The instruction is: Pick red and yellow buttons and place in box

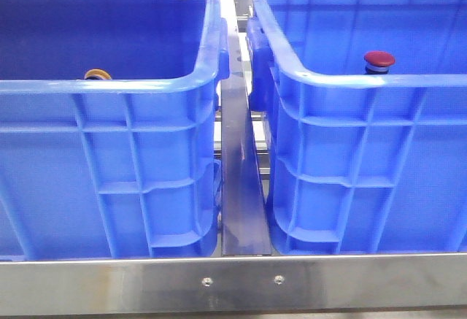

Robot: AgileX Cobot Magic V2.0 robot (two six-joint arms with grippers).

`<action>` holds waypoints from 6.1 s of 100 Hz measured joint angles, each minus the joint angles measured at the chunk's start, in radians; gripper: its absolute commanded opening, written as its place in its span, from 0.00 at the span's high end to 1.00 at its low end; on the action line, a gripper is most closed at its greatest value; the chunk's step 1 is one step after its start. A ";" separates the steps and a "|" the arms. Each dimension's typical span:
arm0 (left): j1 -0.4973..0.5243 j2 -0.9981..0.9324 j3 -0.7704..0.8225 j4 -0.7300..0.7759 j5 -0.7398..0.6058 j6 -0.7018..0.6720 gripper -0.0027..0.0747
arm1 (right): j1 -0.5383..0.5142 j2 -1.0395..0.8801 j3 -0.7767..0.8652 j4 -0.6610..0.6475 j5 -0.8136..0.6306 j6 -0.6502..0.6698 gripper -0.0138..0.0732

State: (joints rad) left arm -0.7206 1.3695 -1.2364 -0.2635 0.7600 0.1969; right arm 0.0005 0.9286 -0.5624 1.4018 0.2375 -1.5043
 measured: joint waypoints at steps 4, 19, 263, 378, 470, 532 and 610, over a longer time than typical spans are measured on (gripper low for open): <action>0.028 0.000 0.000 0.000 0.007 -0.018 0.27 | 0.000 -0.017 0.014 0.000 0.000 0.000 0.21; 0.147 0.000 0.000 0.000 0.048 -0.093 0.27 | 0.000 -0.033 0.033 0.000 0.003 0.000 0.21; 0.504 0.396 -0.279 0.090 0.223 -0.141 0.89 | 0.000 -0.033 0.033 0.000 0.004 0.000 0.21; 0.127 0.111 -0.150 -0.284 0.306 0.325 0.89 | 0.000 -0.033 0.021 0.122 0.005 0.004 0.21; 0.127 0.111 -0.150 -0.284 0.306 0.331 0.89 | 0.058 0.483 -0.345 0.140 0.843 0.695 0.21; 0.127 0.111 -0.150 -0.284 0.306 0.332 0.88 | 0.131 0.494 -0.351 0.075 0.824 0.697 0.59; 0.127 0.111 -0.150 -0.284 0.338 0.333 0.25 | -0.095 0.498 -0.499 0.028 0.860 0.630 0.65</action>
State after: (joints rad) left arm -0.5940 1.4805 -1.3860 -0.5473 1.0983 0.5303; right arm -0.0950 1.4265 -1.0617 1.4302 1.0975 -0.8743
